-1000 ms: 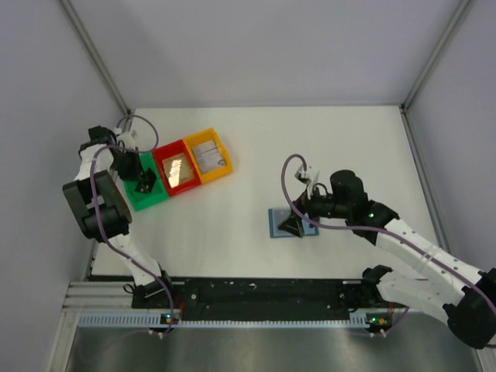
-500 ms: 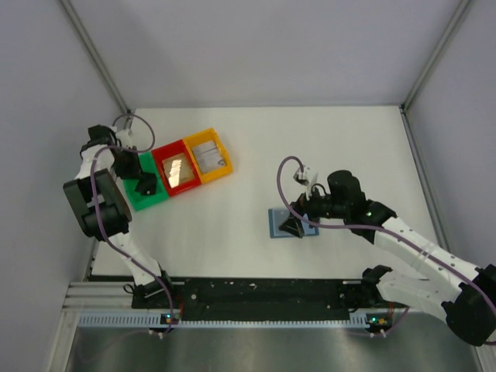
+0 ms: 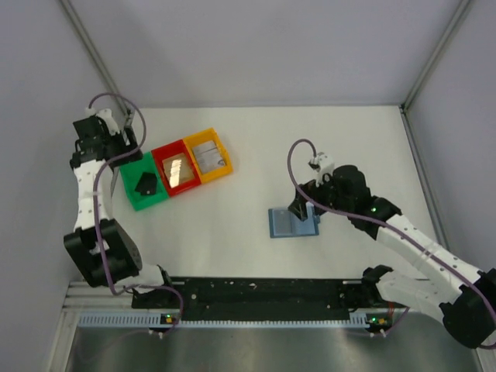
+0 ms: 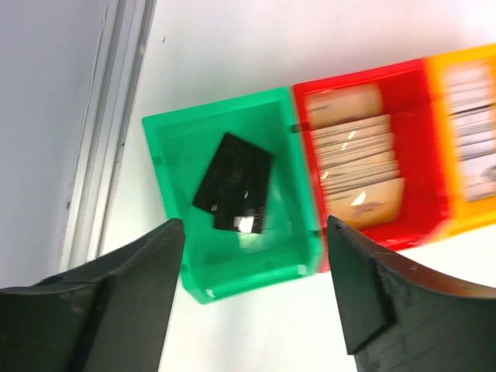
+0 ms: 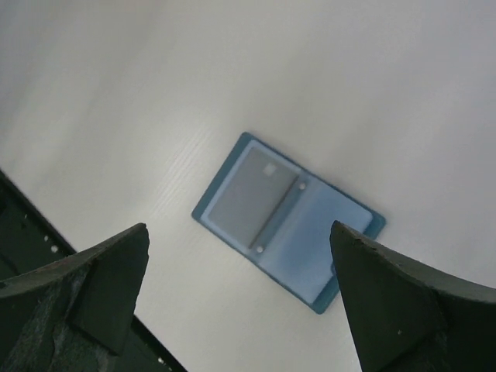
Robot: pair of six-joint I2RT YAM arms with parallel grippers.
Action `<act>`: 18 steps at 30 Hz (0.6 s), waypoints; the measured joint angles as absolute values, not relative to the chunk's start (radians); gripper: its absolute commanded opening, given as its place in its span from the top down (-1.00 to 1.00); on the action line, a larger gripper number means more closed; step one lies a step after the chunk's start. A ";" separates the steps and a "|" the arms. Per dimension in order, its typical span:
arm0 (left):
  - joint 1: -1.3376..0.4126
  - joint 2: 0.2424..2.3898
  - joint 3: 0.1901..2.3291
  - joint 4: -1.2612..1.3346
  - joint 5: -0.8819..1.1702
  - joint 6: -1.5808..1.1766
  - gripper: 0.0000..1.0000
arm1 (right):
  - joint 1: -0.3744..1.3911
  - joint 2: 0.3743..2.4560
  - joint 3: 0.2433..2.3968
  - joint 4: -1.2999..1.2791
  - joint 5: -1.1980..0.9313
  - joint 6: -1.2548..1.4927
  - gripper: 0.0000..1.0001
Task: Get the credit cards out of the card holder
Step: Reset both arms
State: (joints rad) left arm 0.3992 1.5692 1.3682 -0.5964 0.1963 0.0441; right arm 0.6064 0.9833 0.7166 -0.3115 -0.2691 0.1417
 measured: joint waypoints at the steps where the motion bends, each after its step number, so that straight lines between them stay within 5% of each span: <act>1: 0.387 1.501 1.338 -0.582 0.202 0.021 -0.96 | 0.590 0.983 0.728 -0.321 -0.233 0.164 -0.97; 9: 0.342 0.994 1.065 -0.489 0.214 -0.191 -0.96 | 0.531 0.914 0.807 -0.391 0.188 0.270 -0.97; 18: 0.106 0.797 1.294 -0.730 -0.113 -0.231 -0.97 | 0.521 0.792 0.969 -0.405 0.596 0.194 -0.97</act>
State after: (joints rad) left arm 0.1059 0.7967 1.2938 -0.7296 -0.1131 -0.2314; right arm 0.5205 0.7918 0.9688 -0.4049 0.5957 0.1944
